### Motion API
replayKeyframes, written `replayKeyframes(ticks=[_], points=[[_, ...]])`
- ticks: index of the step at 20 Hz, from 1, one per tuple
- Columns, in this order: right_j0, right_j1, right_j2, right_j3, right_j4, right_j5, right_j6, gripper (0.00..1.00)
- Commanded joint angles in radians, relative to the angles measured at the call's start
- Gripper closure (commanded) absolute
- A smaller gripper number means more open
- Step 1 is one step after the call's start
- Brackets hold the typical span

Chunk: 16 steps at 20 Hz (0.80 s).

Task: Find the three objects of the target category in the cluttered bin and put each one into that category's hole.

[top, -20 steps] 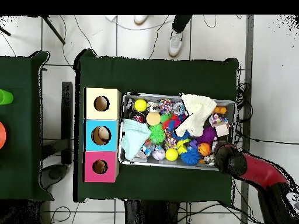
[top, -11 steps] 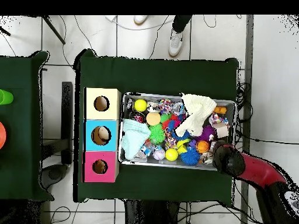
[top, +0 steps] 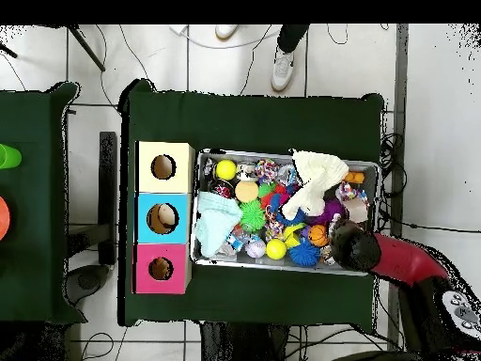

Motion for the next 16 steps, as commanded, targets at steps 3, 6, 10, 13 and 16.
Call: replayKeyframes(ticks=[3, 6, 10, 13, 16], points=[[0.149, -0.050, 0.015, -0.132, 0.122, 0.442, 0.071, 1.00], [0.220, -0.036, -0.017, -0.215, 0.149, 0.571, 0.135, 1.00], [0.323, 0.021, -0.075, -0.329, 0.175, 0.670, 0.284, 1.00], [0.385, 0.073, -0.117, -0.390, 0.193, 0.677, 0.387, 1.00], [0.409, 0.101, -0.142, -0.410, 0.210, 0.654, 0.415, 1.00]])
